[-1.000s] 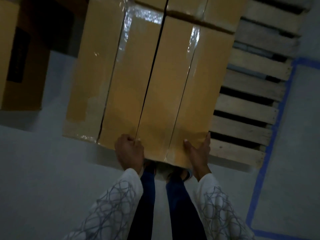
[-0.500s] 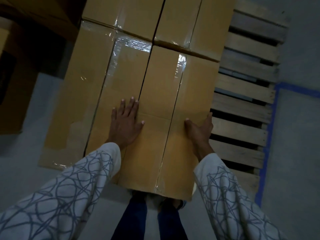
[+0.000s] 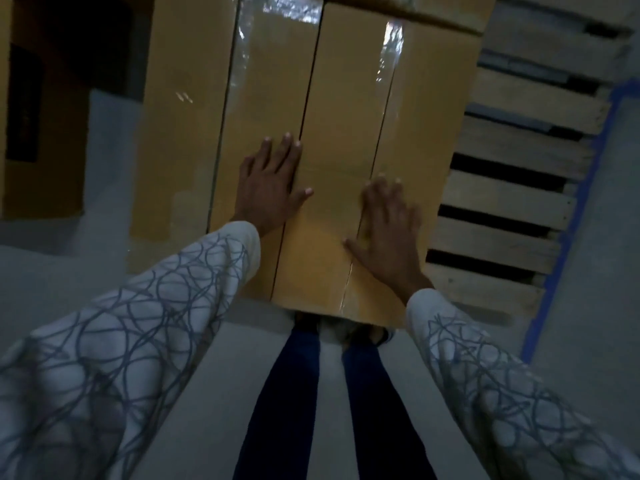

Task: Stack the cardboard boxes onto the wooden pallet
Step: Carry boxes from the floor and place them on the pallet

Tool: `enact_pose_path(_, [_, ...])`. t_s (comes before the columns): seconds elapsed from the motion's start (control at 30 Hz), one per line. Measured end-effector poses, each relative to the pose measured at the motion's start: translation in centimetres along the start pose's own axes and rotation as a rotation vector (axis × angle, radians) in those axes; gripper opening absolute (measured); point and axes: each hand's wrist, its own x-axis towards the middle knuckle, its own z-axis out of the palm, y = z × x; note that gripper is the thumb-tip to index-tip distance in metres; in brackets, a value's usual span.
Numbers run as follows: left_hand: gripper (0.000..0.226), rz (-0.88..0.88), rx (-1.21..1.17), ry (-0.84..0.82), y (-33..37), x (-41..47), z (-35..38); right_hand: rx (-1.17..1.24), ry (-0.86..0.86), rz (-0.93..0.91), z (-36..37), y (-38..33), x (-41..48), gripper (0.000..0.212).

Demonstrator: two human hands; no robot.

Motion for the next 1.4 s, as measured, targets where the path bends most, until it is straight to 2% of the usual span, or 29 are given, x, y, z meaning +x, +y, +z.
enact_pose_path(0.1, [0.079,0.089,-0.020,-0.008,-1.0,-0.9,0.8,0.003,-0.091,-0.294,3.8,-2.9,-2.8,0.097])
enact_pose_path(0.17, [0.076,0.135,-0.031,-0.014,-1.7,-1.9,1.9,-0.020,-0.129,-0.347,6.2,-4.5,-4.0,0.104])
enact_pose_path(0.37, [0.068,0.200,-0.054,0.032,-2.3,-3.3,3.1,-0.092,-0.156,-0.246,8.3,-7.6,-5.0,0.149])
enact_pose_path(0.43, [0.067,0.203,-0.064,0.041,-2.3,-3.3,3.0,-0.143,-0.187,-0.203,8.6,-8.4,-4.9,0.154])
enact_pose_path(0.57, [0.067,0.194,-0.090,0.038,-2.4,-3.2,3.1,-0.193,-0.177,-0.129,9.3,-9.7,-4.7,0.146])
enact_pose_path(1.3, [0.066,0.191,-0.139,0.069,-2.3,-3.3,3.2,-0.169,-0.105,-0.130,9.5,-10.2,-4.5,0.148])
enact_pose_path(1.4, [0.067,0.169,-0.138,0.093,-2.1,-3.2,3.1,-0.119,-0.107,-0.133,9.5,-9.9,-4.3,0.141])
